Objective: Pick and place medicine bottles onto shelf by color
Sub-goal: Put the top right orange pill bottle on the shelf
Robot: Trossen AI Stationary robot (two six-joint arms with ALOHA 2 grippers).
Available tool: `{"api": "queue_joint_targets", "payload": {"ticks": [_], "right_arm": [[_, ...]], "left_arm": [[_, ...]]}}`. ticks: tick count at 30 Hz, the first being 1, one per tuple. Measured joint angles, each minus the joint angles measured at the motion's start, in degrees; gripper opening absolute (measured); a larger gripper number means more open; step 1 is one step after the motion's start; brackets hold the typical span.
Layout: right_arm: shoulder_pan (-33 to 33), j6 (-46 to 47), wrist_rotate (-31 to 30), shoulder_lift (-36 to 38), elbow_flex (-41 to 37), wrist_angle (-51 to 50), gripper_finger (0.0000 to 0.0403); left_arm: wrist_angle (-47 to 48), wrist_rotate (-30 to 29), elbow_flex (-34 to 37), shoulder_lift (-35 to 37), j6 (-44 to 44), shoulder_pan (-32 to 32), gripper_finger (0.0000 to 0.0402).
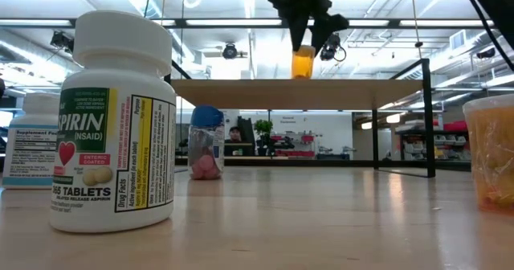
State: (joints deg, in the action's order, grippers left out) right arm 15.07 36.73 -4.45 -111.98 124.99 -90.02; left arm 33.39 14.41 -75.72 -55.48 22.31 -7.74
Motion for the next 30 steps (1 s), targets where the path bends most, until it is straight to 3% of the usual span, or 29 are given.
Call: {"api": "queue_joint_targets", "payload": {"ticks": [16, 30], "right_arm": [[3.21, -19.39, -0.47, 5.35, -1.46, 0.0, 0.0232], [5.88, -33.75, -1.55, 16.22, -18.09, 0.05, 0.0232]], "left_arm": [[4.48, -0.01, 0.0, 0.02, 0.59, -0.01, 0.0173], [4.46, -1.44, 0.0, 0.02, 1.03, -0.07, 0.0173]]}}
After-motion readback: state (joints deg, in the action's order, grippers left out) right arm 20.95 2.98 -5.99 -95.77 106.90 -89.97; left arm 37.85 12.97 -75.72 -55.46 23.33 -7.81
